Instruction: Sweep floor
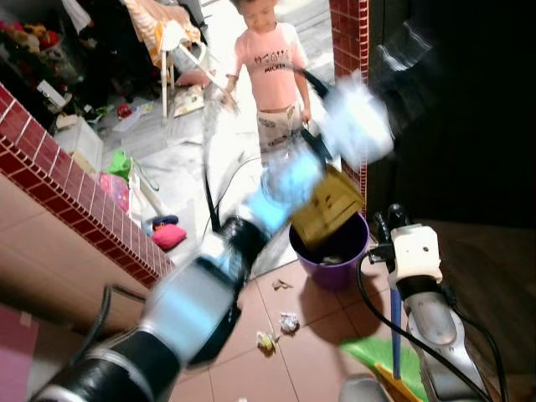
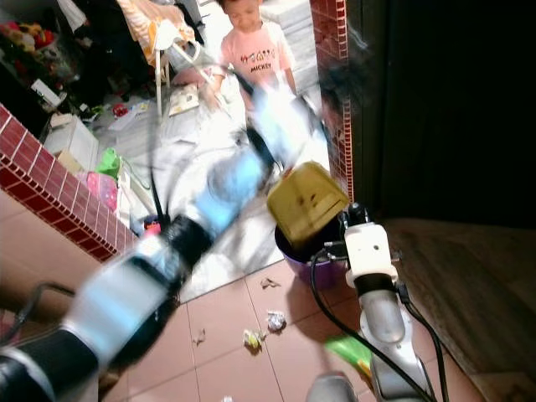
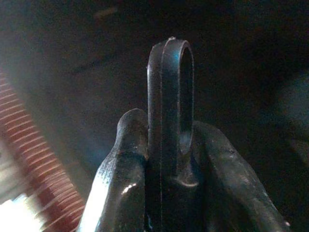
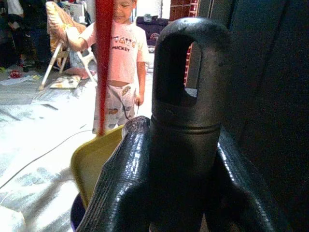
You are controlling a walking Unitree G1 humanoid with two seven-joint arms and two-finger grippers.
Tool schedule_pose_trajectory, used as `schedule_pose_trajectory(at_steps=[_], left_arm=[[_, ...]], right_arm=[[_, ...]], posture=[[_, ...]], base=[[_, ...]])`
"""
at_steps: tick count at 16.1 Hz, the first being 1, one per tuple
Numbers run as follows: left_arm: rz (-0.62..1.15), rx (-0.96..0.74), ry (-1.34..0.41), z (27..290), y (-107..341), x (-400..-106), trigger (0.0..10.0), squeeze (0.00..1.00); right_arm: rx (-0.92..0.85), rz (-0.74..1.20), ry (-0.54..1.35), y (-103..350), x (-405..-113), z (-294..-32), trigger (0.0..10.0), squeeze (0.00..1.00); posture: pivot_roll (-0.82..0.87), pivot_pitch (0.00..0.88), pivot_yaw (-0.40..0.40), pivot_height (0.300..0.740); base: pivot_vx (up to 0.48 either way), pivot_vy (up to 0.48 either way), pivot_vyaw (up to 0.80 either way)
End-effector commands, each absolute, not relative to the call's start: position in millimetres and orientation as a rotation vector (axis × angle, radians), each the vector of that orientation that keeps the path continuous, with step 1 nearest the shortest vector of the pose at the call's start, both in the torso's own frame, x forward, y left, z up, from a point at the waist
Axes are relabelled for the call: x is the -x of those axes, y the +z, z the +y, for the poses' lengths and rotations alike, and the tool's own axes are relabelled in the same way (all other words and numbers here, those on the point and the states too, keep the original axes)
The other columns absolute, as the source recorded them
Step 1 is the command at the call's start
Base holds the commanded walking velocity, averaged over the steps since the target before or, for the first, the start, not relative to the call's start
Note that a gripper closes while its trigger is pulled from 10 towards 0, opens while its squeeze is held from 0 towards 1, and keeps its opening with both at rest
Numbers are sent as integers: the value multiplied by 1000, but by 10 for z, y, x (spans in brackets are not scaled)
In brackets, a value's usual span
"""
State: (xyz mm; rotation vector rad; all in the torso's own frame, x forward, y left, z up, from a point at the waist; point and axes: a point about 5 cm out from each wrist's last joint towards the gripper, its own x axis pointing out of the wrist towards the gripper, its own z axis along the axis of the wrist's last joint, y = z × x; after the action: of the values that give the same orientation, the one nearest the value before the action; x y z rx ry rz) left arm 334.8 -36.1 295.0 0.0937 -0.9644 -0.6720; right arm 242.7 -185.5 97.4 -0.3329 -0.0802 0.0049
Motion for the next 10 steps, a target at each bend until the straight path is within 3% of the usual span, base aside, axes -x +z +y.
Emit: schedule_pose_trajectory(at_steps=[1,3,4,6,8,10], left_arm=[[-1016,-46,-563,-240,3276,-3425,10000,0],[-1003,-28,-321,291,3598,-3676,10000,0],[-1008,-34,-276,390,3640,-3701,10000,0],[-987,-84,-16,1015,3728,-3824,10000,0],[-954,-110,69,1273,3629,-3844,10000,0],[-787,-79,150,1543,3245,-3904,10000,0]], right_arm=[[358,-6,7,826,-2416,-1878,10000,0],[353,-11,32,813,-2492,-1833,10000,0],[351,-13,36,815,-2510,-1822,10000,0],[339,-20,75,807,-2622,-1737,10000,0],[337,-21,106,799,-2687,-1690,10000,0],[334,-18,128,792,-2765,-1662,10000,0]], posture=[[-340,0,243,740],[-312,0,223,740],[-298,0,212,740],[-241,0,175,740],[-195,0,144,740],[-158,0,122,740]], base=[[0,0,0],[0,0,0],[0,0,0],[0,0,0],[0,0,0],[0,0,0]])
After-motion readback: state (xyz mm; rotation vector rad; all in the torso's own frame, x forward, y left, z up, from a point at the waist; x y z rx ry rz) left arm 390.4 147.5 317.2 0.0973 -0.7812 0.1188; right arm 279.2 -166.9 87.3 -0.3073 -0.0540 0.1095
